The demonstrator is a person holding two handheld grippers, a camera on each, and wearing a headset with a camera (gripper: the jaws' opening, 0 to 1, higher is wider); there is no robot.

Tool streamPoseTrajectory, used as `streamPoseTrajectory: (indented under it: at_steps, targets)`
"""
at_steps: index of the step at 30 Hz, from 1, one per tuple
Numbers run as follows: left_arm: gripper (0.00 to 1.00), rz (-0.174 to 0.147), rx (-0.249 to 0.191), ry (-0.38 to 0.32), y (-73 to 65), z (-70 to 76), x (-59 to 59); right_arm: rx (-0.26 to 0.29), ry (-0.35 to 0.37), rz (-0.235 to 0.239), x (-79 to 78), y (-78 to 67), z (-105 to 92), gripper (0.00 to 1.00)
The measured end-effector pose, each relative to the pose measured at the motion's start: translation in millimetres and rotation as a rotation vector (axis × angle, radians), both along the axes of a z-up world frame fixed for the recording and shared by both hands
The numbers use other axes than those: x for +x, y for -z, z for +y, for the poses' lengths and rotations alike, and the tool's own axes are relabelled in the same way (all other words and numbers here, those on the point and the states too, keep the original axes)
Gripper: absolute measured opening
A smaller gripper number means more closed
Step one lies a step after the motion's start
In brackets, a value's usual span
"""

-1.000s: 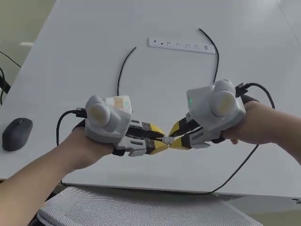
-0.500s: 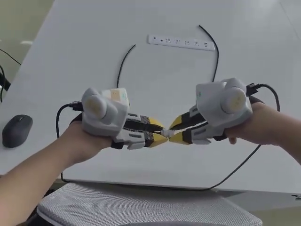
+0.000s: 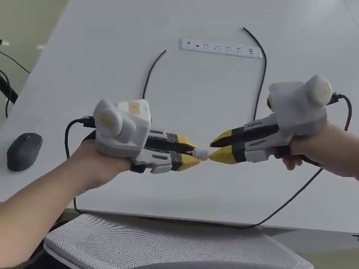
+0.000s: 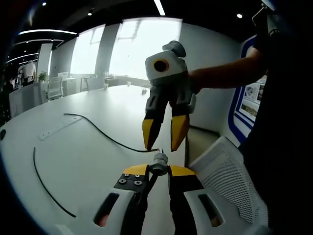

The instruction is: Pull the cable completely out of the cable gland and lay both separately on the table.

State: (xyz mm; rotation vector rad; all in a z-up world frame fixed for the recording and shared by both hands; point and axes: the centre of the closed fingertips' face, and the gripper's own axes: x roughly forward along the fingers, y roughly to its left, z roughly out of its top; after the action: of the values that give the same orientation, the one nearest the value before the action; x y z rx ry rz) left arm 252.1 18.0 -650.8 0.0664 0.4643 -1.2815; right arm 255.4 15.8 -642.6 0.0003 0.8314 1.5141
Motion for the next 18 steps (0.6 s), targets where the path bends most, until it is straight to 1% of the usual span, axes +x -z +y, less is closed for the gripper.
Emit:
streamPoseTrajectory:
  at_steps: [1,2,3,5,6,7,8,9,10,11,12,14,15,17,18]
  targets:
    - [0.15,-0.001,-0.001,-0.002,-0.8,-0.2,0.3,0.021,-0.002,0.041,-0.6,-1.3,1.9,0.19]
    - [0.15,-0.003,-0.002,-0.002,-1.2,-0.5,0.3,0.033,-0.002,0.057,-0.2,-1.9,3.1,0.18]
    - [0.15,-0.004,-0.001,-0.003,-1.6,-0.6,0.4,0.047,0.000,0.098,0.1,-2.1,4.4,0.18]
    - [0.15,-0.004,-0.001,-0.007,-1.9,-0.6,1.1,0.059,-0.007,0.137,2.0,-0.4,5.5,0.18]
    - [0.15,-0.004,-0.001,-0.008,-2.0,-0.7,1.2,0.062,-0.010,0.149,2.0,-0.3,5.8,0.18]
    - [0.15,-0.004,-0.002,-0.010,-2.4,-0.7,1.7,0.067,-0.027,0.190,-0.8,0.2,5.9,0.18]
    - [0.15,-0.003,-0.003,-0.011,-2.6,-0.8,2.0,0.063,-0.030,0.193,0.6,2.1,5.8,0.17]
    - [0.15,-0.004,-0.002,-0.011,-3.6,-1.0,2.0,0.070,-0.039,0.207,1.7,3.7,6.6,0.16]
    - [0.15,-0.004,-0.002,-0.011,-4.0,-1.2,2.1,0.074,-0.050,0.241,-1.2,2.7,6.8,0.15]
    - [0.15,-0.003,-0.001,-0.010,-4.4,-1.3,2.0,0.074,-0.057,0.259,-2.0,3.3,6.8,0.14]
    - [0.15,-0.005,0.001,-0.008,-4.5,-1.5,2.0,0.079,-0.056,0.253,1.2,5.0,7.2,0.12]
    - [0.15,-0.008,0.006,-0.007,-4.1,-1.5,2.8,0.089,-0.066,0.292,-0.8,4.0,8.3,0.11]
    - [0.15,-0.007,0.008,-0.006,-3.9,-1.4,3.1,0.088,-0.070,0.300,-1.0,4.6,8.6,0.11]
    - [0.15,-0.018,0.013,0.000,-3.8,-1.5,3.9,0.089,-0.080,0.311,-1.7,5.0,8.9,0.10]
    - [0.15,-0.015,0.013,0.001,-3.9,-1.7,4.0,0.090,-0.086,0.331,-3.2,4.6,9.4,0.10]
